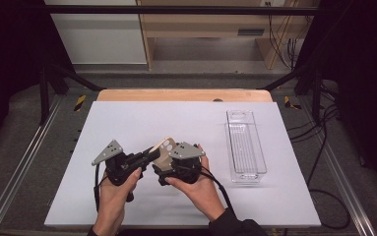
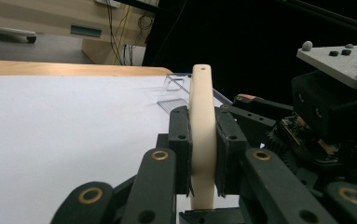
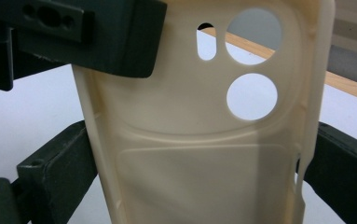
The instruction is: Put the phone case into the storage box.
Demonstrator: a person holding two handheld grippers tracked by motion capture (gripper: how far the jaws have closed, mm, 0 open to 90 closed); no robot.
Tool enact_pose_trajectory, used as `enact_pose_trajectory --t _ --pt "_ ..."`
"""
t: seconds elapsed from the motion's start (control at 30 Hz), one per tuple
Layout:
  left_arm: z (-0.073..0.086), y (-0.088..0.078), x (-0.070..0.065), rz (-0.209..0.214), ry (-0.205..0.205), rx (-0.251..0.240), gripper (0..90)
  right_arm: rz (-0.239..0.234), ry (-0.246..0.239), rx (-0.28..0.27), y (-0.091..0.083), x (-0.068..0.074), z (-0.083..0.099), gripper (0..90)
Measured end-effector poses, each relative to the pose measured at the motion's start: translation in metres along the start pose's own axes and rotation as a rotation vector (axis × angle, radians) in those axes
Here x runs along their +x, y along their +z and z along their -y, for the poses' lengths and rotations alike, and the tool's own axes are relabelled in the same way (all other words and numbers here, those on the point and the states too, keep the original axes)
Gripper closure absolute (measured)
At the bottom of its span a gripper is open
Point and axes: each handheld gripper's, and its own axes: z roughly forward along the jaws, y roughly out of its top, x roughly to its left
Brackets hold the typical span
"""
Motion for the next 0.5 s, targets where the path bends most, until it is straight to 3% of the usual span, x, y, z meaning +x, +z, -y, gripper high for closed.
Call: enact_pose_trajectory --t 0.5 --pt "0.0011 0.0015 -0.0004 0.002 0.000 0.010 79.3 0.011 -0.007 0.007 0.0031 0.0026 -0.0029 7.8"
